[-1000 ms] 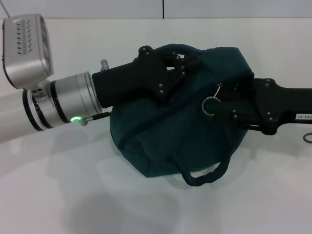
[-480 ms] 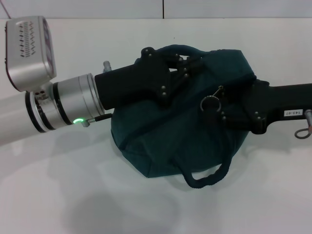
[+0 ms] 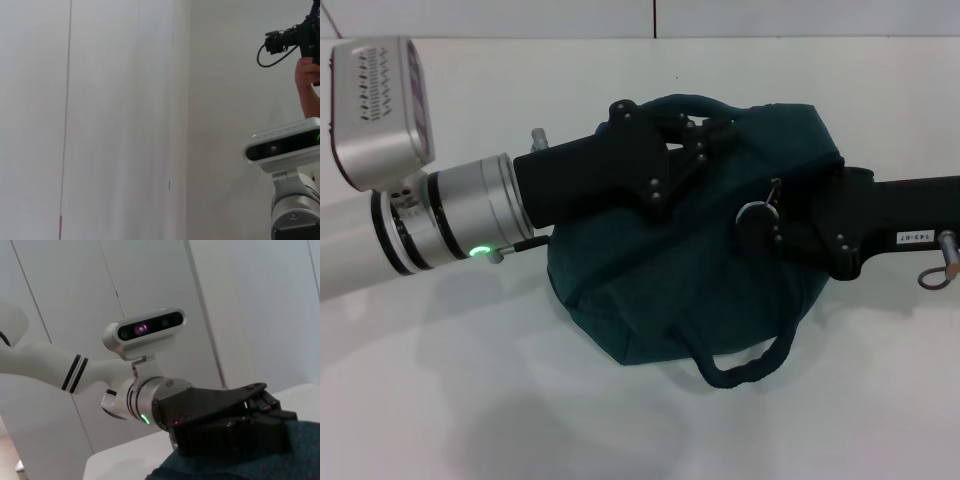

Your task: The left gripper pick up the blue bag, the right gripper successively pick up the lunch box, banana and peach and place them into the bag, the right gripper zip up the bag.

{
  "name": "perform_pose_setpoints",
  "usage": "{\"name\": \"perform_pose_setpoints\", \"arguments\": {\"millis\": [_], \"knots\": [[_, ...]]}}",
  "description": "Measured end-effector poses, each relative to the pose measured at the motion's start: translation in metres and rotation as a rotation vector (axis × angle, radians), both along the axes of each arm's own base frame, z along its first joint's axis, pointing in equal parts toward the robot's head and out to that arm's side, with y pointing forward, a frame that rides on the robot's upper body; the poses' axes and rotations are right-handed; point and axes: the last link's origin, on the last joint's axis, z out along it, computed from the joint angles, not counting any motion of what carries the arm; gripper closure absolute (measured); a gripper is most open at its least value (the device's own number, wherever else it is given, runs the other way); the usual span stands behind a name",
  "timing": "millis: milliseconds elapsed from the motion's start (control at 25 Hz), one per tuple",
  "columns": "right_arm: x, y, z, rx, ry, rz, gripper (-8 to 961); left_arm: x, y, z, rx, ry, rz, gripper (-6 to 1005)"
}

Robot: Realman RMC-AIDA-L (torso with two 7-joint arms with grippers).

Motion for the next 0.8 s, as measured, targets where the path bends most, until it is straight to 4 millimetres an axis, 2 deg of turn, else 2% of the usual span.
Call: {"name": "perform_pose_setpoints", "arguments": {"millis": [320,800], "knots": [[0.004,-0.001,0.0,0.069,0.042,0.038,924,-0.001,-0.001,0.0,-0.003,-0.001,0.0,967],[0.034,-0.005,0.015,0.308,0.102,-0.006,935,-0.007,-0.009,0.003,0.022,-0.018,-0.014,968]]}}
